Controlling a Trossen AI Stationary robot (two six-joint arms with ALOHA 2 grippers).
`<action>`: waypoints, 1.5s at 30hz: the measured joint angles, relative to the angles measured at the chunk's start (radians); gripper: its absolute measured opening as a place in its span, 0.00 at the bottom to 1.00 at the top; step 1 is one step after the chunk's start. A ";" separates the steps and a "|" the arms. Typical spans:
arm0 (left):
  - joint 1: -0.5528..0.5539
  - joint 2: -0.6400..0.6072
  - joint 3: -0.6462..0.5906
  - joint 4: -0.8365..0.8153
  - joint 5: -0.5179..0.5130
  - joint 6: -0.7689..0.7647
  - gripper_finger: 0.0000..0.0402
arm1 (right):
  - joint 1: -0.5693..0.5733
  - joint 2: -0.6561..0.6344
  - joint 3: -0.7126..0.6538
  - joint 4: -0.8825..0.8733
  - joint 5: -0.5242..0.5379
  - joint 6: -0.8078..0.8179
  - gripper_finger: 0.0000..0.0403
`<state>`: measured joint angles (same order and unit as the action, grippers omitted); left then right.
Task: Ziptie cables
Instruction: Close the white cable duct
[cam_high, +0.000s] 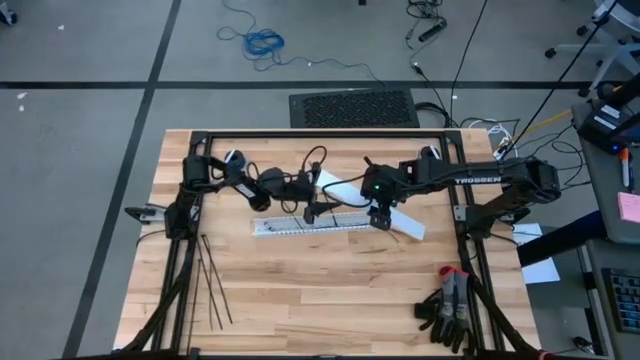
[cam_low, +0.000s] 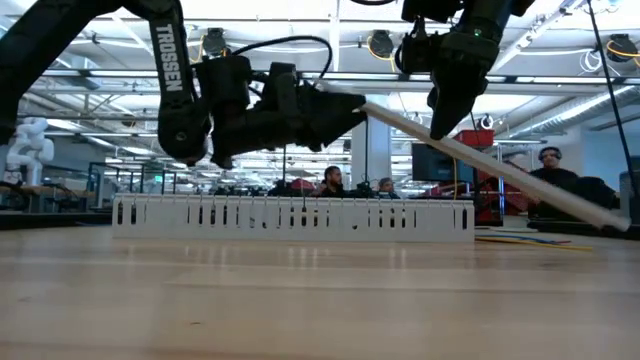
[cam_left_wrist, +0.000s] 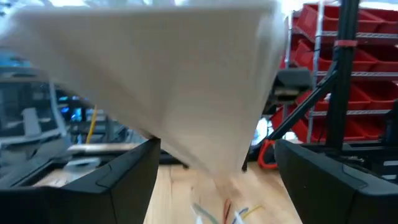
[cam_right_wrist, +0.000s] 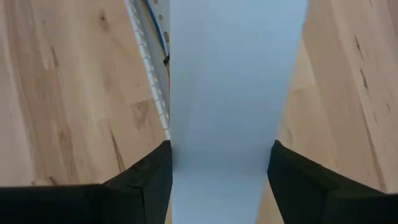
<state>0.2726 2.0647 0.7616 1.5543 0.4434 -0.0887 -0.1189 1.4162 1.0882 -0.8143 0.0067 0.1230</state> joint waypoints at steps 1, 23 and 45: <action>0.000 0.000 0.009 0.000 0.013 0.000 0.79 | 0.003 0.000 0.000 0.000 0.000 0.000 0.53; 0.007 -0.001 0.043 -0.110 -0.013 0.044 0.79 | 0.011 0.002 0.001 0.025 -0.013 -0.015 0.52; -0.025 -0.001 0.110 -0.172 0.343 0.002 0.91 | 0.007 0.001 0.001 0.043 0.002 -0.019 0.33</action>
<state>0.2477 2.0640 0.8718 1.3820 0.7862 -0.0868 -0.1117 1.4174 1.0893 -0.7715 0.0083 0.1043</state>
